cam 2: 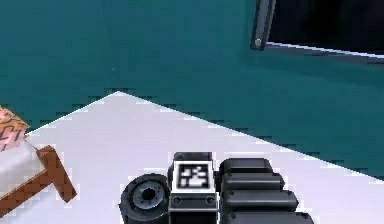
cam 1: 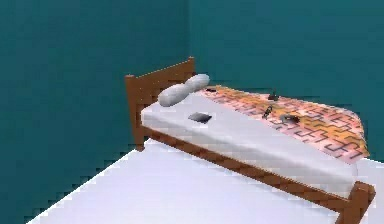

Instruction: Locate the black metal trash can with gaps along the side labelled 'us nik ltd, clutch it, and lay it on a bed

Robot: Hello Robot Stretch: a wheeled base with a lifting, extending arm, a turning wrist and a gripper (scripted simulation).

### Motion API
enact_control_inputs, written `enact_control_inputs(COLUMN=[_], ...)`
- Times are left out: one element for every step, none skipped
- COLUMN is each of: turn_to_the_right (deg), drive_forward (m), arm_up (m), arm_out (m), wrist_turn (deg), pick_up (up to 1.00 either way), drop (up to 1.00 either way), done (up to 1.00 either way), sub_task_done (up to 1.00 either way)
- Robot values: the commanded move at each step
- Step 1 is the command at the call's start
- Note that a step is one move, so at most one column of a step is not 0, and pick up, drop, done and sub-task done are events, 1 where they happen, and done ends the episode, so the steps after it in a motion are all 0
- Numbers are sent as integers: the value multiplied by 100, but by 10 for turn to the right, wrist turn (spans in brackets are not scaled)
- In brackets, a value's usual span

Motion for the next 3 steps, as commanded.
enact_control_inputs(turn_to_the_right=[0,0,450], drive_forward=[100,10,0], arm_up=[0,0,0], arm_out=[0,0,0], wrist_turn=[0,0,0], pick_up=[0,0,0], drop=[0,0,0], done=[0,0,0], sub_task_done=[0,0,0])
